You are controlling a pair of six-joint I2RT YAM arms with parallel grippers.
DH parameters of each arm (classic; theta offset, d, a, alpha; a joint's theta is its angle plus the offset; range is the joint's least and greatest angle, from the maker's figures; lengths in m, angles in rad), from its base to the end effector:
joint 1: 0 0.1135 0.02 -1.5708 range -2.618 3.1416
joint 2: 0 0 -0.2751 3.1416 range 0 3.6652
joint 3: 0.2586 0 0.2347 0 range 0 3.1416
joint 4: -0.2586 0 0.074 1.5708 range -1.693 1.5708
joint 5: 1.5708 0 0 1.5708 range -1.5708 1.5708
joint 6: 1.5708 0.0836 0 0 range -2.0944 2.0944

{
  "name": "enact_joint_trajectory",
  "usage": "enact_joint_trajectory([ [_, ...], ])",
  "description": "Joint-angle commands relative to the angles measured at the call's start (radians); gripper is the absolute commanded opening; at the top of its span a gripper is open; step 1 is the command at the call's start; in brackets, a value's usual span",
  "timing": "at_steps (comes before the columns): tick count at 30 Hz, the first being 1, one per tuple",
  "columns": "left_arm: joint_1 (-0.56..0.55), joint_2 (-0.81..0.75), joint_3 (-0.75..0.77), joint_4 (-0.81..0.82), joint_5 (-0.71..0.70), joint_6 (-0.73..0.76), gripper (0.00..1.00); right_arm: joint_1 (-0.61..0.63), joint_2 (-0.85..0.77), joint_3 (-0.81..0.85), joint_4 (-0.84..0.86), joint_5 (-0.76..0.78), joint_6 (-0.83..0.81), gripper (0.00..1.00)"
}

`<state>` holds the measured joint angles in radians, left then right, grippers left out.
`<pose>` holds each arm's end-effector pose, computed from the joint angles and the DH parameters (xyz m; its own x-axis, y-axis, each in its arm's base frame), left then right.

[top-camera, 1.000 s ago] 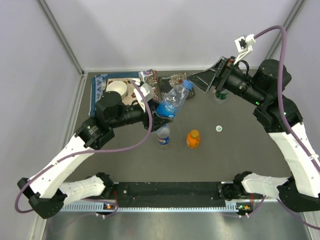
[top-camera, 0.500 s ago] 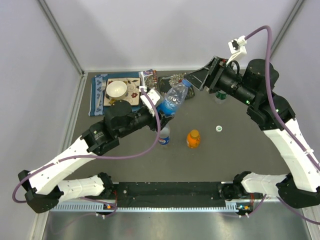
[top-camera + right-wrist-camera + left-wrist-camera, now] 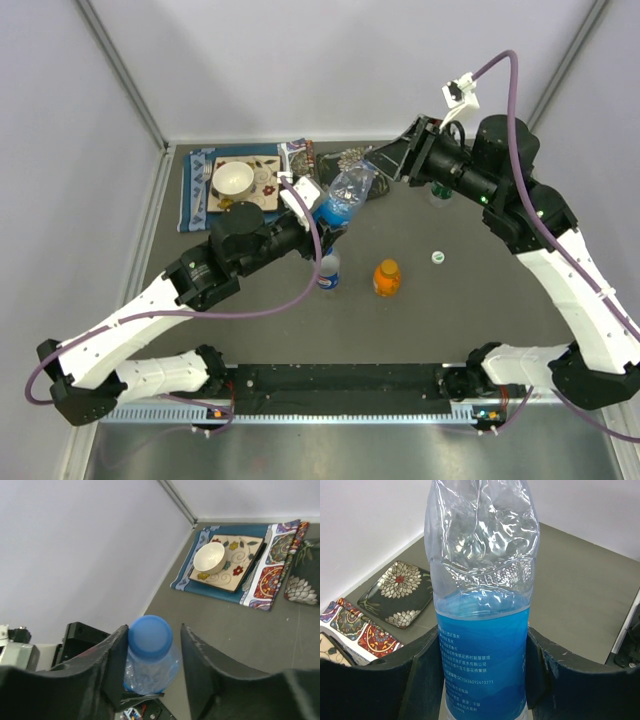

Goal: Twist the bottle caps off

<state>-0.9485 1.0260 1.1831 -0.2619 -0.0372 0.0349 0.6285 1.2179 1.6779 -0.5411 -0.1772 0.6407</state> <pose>0.1476 -0.2004 0.4271 -0.0334 0.1063 -0.9938 0.7921 0.6092 0.0386 0.1995 0.1632 0.5135 -0.4834 0.3760 -0.7905 -0.5387 0.5840 0.6072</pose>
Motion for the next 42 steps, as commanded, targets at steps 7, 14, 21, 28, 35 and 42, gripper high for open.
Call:
enact_joint_trajectory([
  [7,-0.006,-0.001,-0.007,0.064,0.075,-0.01,0.43,0.014,0.0,0.0,0.065,-0.115,-0.045,0.0],
  [14,0.028,-0.035,0.019,0.064,0.397,-0.082,0.41,0.013,-0.049,-0.035,0.067,-0.309,-0.258,0.0],
  [21,0.206,-0.052,0.026,0.194,0.845,-0.289,0.4,0.002,-0.103,-0.05,0.069,-0.539,-0.386,0.0],
  [28,0.318,-0.052,-0.039,0.469,1.129,-0.538,0.41,0.002,-0.172,-0.089,0.072,-0.799,-0.515,0.0],
  [35,0.318,-0.02,-0.073,0.668,1.211,-0.681,0.43,0.002,-0.144,-0.063,0.078,-1.06,-0.559,0.0],
  [42,0.318,0.005,-0.106,0.797,1.246,-0.794,0.43,0.0,-0.118,-0.038,0.084,-1.222,-0.625,0.0],
])
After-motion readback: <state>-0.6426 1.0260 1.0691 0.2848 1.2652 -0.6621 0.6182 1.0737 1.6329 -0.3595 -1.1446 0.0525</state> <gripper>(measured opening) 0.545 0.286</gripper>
